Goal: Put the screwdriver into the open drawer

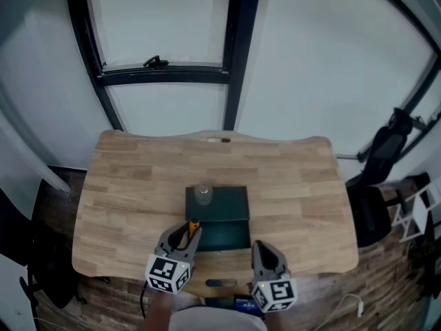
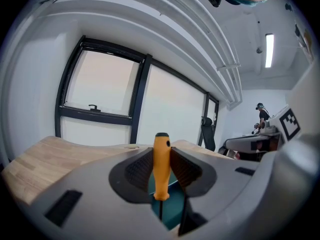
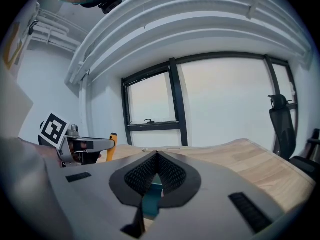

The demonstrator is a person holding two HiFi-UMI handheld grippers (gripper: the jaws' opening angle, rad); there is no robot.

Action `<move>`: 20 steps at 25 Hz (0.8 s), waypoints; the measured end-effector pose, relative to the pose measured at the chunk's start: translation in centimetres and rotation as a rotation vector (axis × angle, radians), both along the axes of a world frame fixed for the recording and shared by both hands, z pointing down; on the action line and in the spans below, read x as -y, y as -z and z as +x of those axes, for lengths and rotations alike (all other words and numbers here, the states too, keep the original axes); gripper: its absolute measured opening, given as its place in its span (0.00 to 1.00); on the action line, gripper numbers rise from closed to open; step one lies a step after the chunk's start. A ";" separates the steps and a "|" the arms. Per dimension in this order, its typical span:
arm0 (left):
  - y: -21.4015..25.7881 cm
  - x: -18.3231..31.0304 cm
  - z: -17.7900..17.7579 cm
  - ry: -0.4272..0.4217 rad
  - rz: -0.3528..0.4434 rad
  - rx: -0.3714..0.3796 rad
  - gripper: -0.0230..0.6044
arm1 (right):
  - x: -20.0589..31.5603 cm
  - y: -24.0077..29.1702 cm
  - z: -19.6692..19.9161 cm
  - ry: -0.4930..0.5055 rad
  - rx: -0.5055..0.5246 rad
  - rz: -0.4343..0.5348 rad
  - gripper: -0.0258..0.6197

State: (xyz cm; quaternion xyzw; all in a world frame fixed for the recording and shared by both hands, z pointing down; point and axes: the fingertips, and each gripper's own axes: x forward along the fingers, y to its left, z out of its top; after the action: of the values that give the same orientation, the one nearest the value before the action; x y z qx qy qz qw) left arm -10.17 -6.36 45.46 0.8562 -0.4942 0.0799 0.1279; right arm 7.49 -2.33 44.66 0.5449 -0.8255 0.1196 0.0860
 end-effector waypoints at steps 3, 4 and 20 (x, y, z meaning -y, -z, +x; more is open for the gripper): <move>-0.3 0.6 0.4 -0.015 -0.006 0.005 0.22 | 0.9 -0.1 0.3 -0.009 0.000 0.003 0.04; -0.5 0.7 0.5 -0.020 -0.010 0.007 0.22 | 1.1 -0.3 0.3 -0.011 0.000 0.000 0.04; -3.9 2.6 1.9 -0.082 -0.092 0.029 0.22 | 3.2 -2.4 0.8 -0.025 -0.001 -0.054 0.04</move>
State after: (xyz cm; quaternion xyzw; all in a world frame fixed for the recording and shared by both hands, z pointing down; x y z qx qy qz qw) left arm -8.25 -8.95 49.34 0.8676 -0.4564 0.1201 0.1567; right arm 8.28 -5.51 47.09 0.5526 -0.8151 0.1426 0.0997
